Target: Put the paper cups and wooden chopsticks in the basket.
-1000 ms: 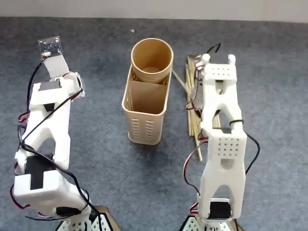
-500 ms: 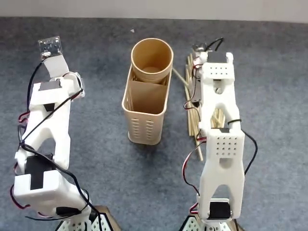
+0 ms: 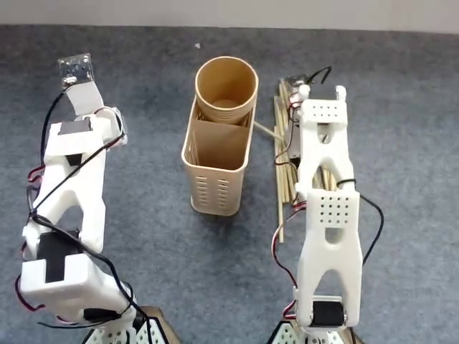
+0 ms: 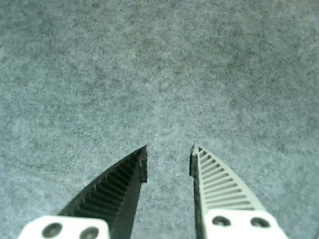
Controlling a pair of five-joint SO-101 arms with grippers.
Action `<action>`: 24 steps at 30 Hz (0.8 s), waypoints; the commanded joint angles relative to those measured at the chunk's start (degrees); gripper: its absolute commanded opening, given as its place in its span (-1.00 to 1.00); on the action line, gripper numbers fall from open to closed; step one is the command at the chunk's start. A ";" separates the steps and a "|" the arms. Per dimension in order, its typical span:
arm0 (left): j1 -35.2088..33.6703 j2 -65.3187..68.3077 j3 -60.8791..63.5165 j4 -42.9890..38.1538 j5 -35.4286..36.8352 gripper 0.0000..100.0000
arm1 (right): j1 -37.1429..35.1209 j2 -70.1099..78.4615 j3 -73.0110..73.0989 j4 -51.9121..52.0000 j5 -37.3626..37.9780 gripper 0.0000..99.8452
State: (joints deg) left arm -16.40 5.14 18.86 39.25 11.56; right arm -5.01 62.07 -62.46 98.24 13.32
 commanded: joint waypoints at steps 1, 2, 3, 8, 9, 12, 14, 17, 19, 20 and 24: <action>0.92 -0.31 -0.22 -0.79 0.18 -0.66 | -0.40 -0.31 -7.69 2.59 0.53 -0.98; 0.92 -0.31 -0.22 -0.79 0.18 -0.66 | -0.31 -0.31 -8.92 2.68 0.53 -0.99; 0.92 -0.31 -0.22 -0.79 0.18 -0.66 | -0.04 -0.31 -10.07 2.68 0.53 -0.99; 0.92 -0.31 -0.22 -0.79 0.18 -0.66 | 0.92 -0.31 -14.64 2.77 0.44 -0.99; 0.92 -0.22 -0.22 -0.79 0.18 -0.66 | 1.10 -0.31 -15.43 2.86 0.44 -0.99; 0.92 1.80 -1.01 -0.79 0.18 -0.66 | 1.89 -0.40 -16.40 2.86 0.44 -0.99; 0.92 3.47 -2.33 -1.14 0.18 -0.66 | 2.24 -0.40 -16.22 2.86 0.44 -0.99; 0.92 5.14 -3.82 -1.05 0.18 -0.66 | 2.24 0.22 -16.04 2.86 0.70 -0.98; 0.84 5.58 -4.00 -1.05 0.18 -0.66 | 2.33 0.22 -15.16 2.86 0.62 -0.93; 0.84 5.49 -3.91 -0.97 0.18 -0.66 | 2.33 -0.22 -14.11 2.86 0.53 -0.88; 0.84 5.41 -3.91 -0.97 0.18 -0.66 | 2.15 -0.40 -12.18 2.86 0.53 -0.71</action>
State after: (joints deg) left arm -16.40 11.12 17.27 39.08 11.56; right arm -3.69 63.56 -74.95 100.44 13.67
